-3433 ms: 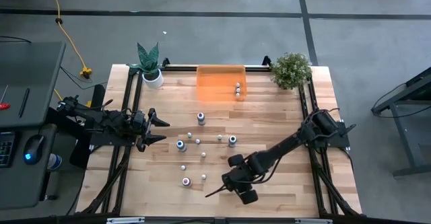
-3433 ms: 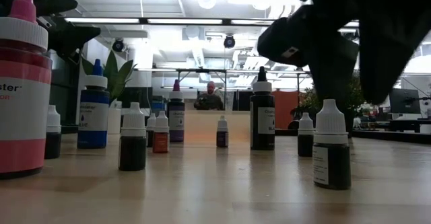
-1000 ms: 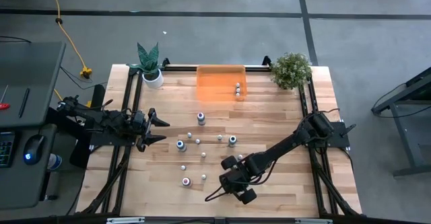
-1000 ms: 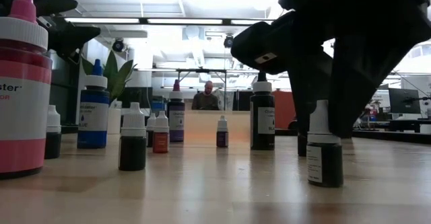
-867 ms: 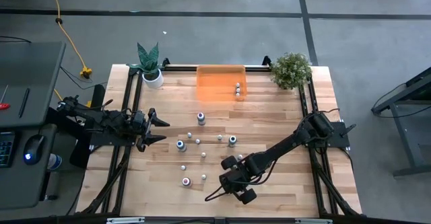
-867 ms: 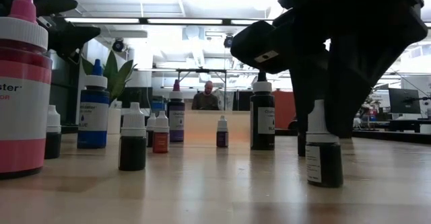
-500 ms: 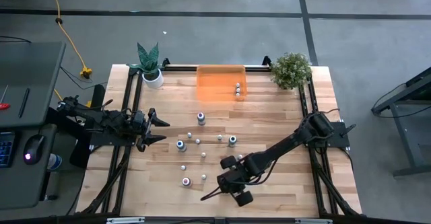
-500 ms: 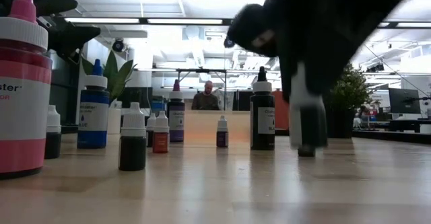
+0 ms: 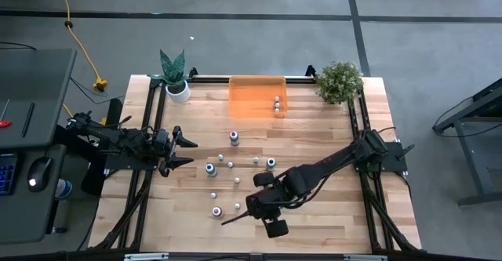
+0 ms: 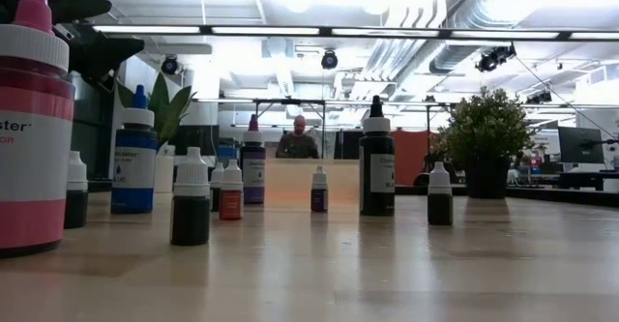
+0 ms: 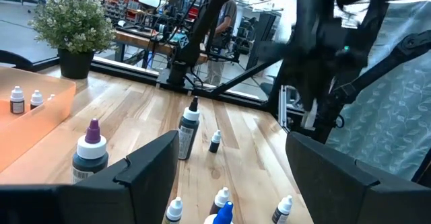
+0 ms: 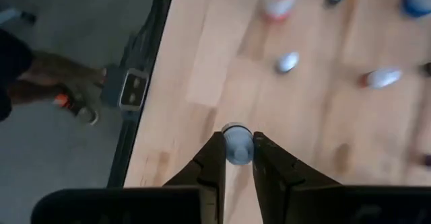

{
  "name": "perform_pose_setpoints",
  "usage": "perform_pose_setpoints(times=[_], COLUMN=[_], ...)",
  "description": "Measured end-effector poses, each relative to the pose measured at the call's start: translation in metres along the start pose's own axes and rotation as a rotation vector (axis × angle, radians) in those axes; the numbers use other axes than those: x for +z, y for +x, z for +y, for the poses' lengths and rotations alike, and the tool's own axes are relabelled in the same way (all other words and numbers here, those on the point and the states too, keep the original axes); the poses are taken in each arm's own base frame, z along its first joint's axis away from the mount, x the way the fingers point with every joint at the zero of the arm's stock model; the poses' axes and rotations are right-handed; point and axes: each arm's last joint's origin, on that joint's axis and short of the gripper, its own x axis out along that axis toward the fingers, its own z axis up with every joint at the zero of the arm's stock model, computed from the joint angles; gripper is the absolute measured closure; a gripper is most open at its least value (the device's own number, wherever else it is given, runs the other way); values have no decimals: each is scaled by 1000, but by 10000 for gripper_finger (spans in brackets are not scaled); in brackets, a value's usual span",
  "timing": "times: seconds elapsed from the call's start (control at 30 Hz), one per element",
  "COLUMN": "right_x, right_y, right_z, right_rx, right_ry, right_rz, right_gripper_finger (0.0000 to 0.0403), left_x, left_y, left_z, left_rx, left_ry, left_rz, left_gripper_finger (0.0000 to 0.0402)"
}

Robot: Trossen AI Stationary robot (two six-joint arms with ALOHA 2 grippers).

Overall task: Pick & Place food coloring
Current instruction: Put the small black food coloring bottle into the orange bin

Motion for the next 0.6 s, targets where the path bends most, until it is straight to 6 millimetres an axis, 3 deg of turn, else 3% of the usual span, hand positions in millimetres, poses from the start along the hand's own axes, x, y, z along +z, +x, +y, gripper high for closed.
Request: perform_pose_setpoints(times=[0.27, 0.4, 0.6], right_x=[24, 31, 35], right_y=[-51, -67, -82], right_z=[-21, -53, -122], right_rx=[-141, -210, -304], right_ry=[49, 85, 138], right_rz=[-118, -132, -124], right_gripper_finger=[359, 359, 358], left_x=[0, 0, 0], left_y=[0, 0, 0], left_z=[0, 0, 0], left_rx=[0, 0, 0], left_ry=[0, 0, 0], left_rz=[0, 0, 0], left_gripper_finger=[130, 130, 130])
